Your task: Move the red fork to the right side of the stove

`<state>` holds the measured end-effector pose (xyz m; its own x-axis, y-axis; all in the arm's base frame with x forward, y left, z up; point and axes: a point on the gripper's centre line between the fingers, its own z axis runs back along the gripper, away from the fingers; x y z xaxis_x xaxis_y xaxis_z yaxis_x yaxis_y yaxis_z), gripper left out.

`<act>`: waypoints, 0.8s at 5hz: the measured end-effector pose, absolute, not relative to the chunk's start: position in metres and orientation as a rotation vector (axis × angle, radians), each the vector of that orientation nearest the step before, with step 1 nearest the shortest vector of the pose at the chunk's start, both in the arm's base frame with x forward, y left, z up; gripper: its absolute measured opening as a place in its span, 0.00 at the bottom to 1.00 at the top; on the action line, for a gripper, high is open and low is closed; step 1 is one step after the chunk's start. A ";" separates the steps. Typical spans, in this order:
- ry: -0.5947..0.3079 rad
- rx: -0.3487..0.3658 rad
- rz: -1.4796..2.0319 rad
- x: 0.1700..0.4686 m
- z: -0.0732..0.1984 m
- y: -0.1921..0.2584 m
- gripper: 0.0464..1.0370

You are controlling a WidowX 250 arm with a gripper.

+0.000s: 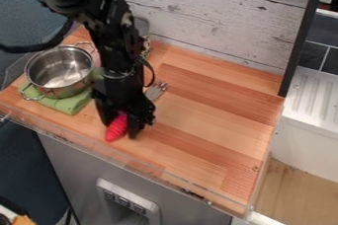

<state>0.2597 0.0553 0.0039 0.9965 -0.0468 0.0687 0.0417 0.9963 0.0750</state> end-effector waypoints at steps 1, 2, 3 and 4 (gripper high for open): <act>-0.076 0.079 -0.026 0.265 0.003 0.061 0.40; -0.071 0.066 -0.006 0.264 0.004 0.063 0.39; -0.075 0.026 -0.003 0.265 0.018 0.055 0.39; -0.099 -0.037 -0.012 0.288 0.040 0.027 0.39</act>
